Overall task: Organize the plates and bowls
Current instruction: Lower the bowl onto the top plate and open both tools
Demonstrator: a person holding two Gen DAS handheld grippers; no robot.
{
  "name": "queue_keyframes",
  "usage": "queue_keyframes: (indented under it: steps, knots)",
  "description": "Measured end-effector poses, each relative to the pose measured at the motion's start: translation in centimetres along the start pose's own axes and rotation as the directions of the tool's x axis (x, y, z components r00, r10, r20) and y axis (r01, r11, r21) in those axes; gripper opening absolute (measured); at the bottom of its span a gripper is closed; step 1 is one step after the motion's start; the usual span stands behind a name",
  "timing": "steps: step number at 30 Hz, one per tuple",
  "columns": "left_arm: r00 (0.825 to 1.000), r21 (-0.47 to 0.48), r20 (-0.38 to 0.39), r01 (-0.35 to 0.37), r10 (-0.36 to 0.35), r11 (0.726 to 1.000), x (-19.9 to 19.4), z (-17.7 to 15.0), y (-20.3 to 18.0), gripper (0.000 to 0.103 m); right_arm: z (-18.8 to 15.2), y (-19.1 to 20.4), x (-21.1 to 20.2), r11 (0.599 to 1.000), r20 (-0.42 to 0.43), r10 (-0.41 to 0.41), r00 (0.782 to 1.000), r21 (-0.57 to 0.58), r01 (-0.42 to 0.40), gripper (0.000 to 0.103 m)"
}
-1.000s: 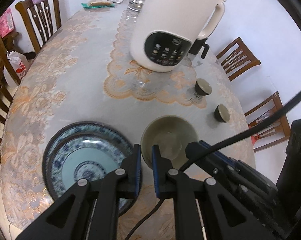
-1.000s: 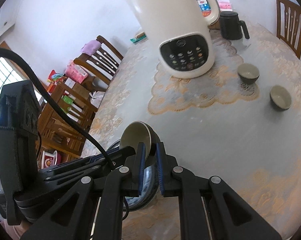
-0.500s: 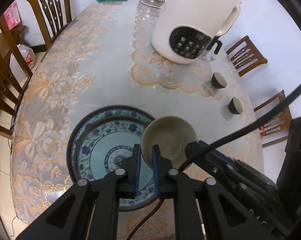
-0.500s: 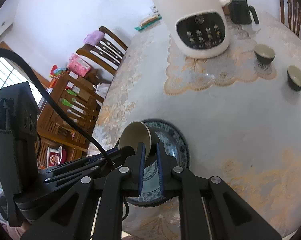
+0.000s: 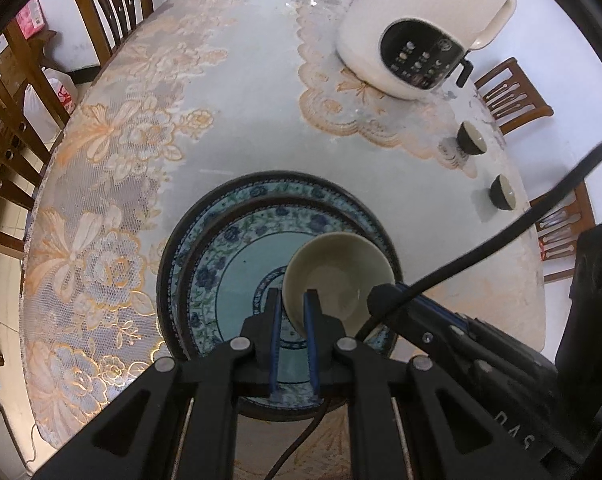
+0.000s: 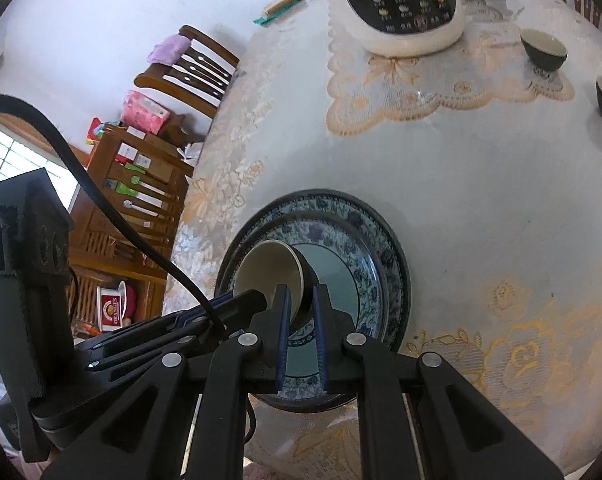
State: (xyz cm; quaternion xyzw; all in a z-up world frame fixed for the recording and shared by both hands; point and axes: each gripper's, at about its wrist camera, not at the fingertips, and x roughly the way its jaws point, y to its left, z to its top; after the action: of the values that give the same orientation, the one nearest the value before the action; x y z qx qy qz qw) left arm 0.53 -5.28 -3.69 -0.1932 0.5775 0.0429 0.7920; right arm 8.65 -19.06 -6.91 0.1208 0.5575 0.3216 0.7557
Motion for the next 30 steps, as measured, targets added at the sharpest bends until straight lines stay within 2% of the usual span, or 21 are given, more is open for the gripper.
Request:
queue_keyframes:
  steps: [6, 22, 30]
  knots:
    - [1.0, -0.004, -0.025, 0.003, -0.003, 1.0, 1.0, -0.1, 0.5, 0.01, 0.0, -0.3, 1.0, 1.0, -0.028, -0.01, 1.0, 0.018, 0.011, 0.014]
    - [1.0, -0.004, -0.014, 0.02, -0.02, 1.0, 0.9, 0.5, 1.4, 0.011, 0.2, 0.2, 1.6, 1.0, -0.037, -0.025, 0.999, 0.014, 0.025, 0.014]
    - [1.0, -0.02, 0.005, 0.016, -0.016, 1.0, 0.3, 0.6, 2.0, 0.026, 0.3, 0.3, 1.2, 0.999, -0.014, -0.026, 1.0, 0.021, 0.027, 0.021]
